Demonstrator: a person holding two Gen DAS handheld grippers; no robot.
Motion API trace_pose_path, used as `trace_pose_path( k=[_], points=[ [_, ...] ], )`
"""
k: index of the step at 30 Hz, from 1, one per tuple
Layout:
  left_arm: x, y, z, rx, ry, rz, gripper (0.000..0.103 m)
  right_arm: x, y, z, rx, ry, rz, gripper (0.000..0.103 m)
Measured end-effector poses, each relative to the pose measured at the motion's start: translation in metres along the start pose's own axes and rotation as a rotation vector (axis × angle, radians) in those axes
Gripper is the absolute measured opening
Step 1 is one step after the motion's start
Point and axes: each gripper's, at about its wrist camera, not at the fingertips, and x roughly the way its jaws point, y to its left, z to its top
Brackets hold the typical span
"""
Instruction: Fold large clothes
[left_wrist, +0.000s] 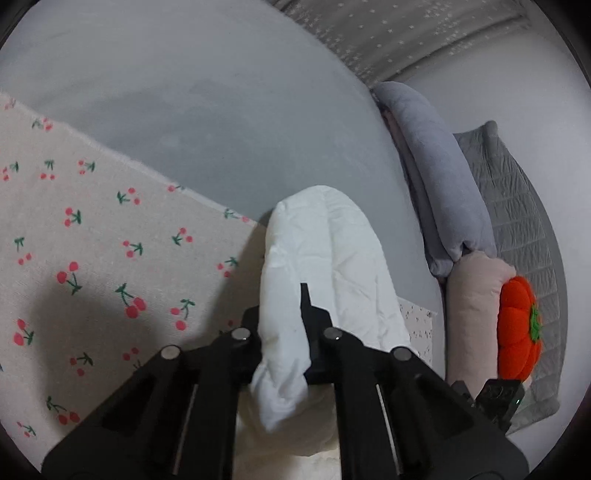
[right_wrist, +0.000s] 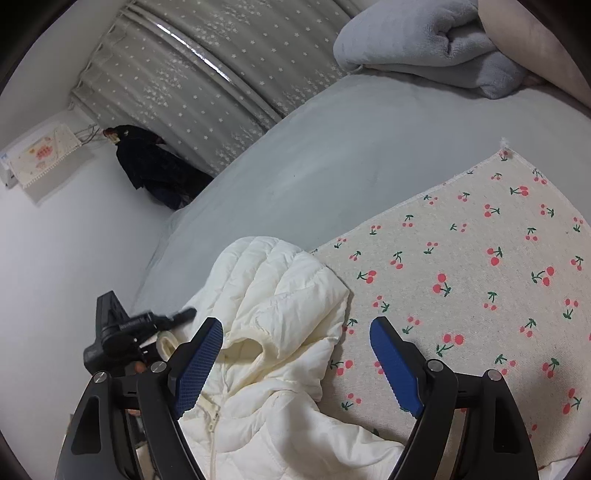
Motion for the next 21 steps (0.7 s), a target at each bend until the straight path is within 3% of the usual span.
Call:
trace_pose_path(
  k=[2,6,10,13,16,21],
  points=[
    [-0.02,-0.03,-0.009,0.152,-0.057,-0.019,0.006,-0.003,0.001,0.003,0.017,-0.001,0.011,0.084],
    [-0.069,-0.094,-0.041,0.42,-0.134,-0.133,0.006,-0.012,0.0,0.007,0.043,-0.006,0.049,0.084],
    [-0.104,-0.145,-0.082,0.724,-0.153,-0.084,0.005,-0.035,-0.002,0.017,0.081,-0.041,0.141,0.084],
    [-0.12,-0.169,-0.123,0.937,-0.08,0.03,0.005,-0.053,-0.003,0.023,0.123,-0.077,0.204,0.086],
    [-0.133,-0.174,-0.167,1.097,-0.001,0.105,0.005,-0.062,-0.006,0.024,0.173,-0.044,0.25,0.087],
    [-0.131,-0.156,-0.217,1.161,0.139,0.147,0.006,-0.078,-0.022,0.009,0.293,0.05,0.382,0.087]
  ],
)
